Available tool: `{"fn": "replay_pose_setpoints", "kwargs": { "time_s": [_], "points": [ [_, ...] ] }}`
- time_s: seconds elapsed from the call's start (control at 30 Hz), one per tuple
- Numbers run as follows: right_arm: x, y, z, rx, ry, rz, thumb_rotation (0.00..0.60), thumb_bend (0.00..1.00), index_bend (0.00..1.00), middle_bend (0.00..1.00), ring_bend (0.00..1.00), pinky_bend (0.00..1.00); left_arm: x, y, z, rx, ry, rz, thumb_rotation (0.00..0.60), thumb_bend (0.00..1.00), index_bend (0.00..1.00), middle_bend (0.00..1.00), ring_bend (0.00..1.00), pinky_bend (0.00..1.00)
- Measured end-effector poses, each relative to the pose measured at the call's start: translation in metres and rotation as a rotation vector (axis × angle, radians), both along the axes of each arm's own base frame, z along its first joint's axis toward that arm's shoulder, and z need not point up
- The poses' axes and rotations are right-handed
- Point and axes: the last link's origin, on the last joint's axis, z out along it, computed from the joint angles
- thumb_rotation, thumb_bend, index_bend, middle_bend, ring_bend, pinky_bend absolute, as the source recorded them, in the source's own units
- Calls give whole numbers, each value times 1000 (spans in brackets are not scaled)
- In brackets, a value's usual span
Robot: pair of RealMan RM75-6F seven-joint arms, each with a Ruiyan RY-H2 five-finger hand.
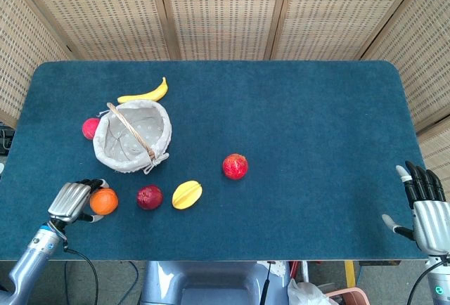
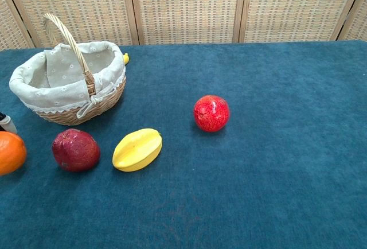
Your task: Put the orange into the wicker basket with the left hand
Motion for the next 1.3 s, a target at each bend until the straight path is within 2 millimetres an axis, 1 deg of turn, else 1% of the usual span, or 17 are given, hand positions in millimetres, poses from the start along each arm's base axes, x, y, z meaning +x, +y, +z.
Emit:
{"fn": "replay_pose_setpoints", "kwargs": {
  "time_s": [0.13,0.23,0.33,0.37,0.4,0.5,0.6,0.73,0.8,0.83,0.87,0.93,0.97,1.07,1.13,1.23,1.3],
  "points": [
    [0,0,-1,3,1,-1,600,0,0,0,0,0,3,0,12,35,-59,-9,600,163,641,516,452,546],
    [0,0,-1,2,1,-3,600,0,0,0,0,0,7,1,32,84,-96,-36,600,168,640,517,452,546],
    [-1,-1,-1,2,1,-9,600,0,0,0,0,0,16,12,61,182,-152,-77,600,170,640,517,452,546],
    [-1,-1,0,1,1,-10,600,0,0,0,0,0,20,19,71,218,-178,-91,600,171,640,516,452,546],
    [-2,-1,0,1,1,-12,600,0,0,0,0,0,23,24,78,236,-195,-98,600,171,640,517,452,546],
    [-2,-3,-1,2,5,-16,600,0,0,0,0,0,33,48,90,264,-221,-110,600,171,640,517,452,546],
    [-2,-5,-3,3,11,-19,600,0,0,0,0,0,43,73,93,254,-227,-107,600,171,640,516,452,546],
    [-3,-7,-3,3,15,-30,600,0,0,0,0,0,55,102,90,236,-229,-93,600,170,634,500,451,525],
    [-4,-8,-4,3,17,-35,600,0,0,0,0,0,58,113,85,239,-227,-87,600,107,537,400,378,433],
    [-5,-8,-4,2,18,-38,600,0,0,0,0,0,59,116,83,240,-227,-85,600,56,404,282,273,340],
    [-5,-8,-4,1,18,-40,600,0,0,0,0,0,60,119,80,235,-228,-79,600,11,239,152,144,243],
    [-5,-8,-3,-1,17,-42,600,0,0,0,0,0,60,122,74,210,-224,-64,600,0,48,20,18,126],
    [-5,-8,-3,-1,16,-42,600,0,0,0,0,0,60,122,70,185,-218,-51,600,0,5,0,0,88],
    [-6,-8,-2,-4,15,-42,600,0,0,0,0,0,58,121,61,125,-205,-22,600,0,0,0,0,35],
    [-6,-8,-2,-4,12,-41,600,0,0,0,0,0,57,119,59,116,-218,-16,600,0,0,0,0,10],
    [-5,-6,0,-7,6,-35,600,0,0,0,0,0,57,116,64,136,-264,-24,600,0,0,0,0,0],
    [-3,-5,0,-7,2,-29,600,0,0,0,0,0,54,109,74,172,-293,-43,600,0,0,0,0,0]
  ]
}}
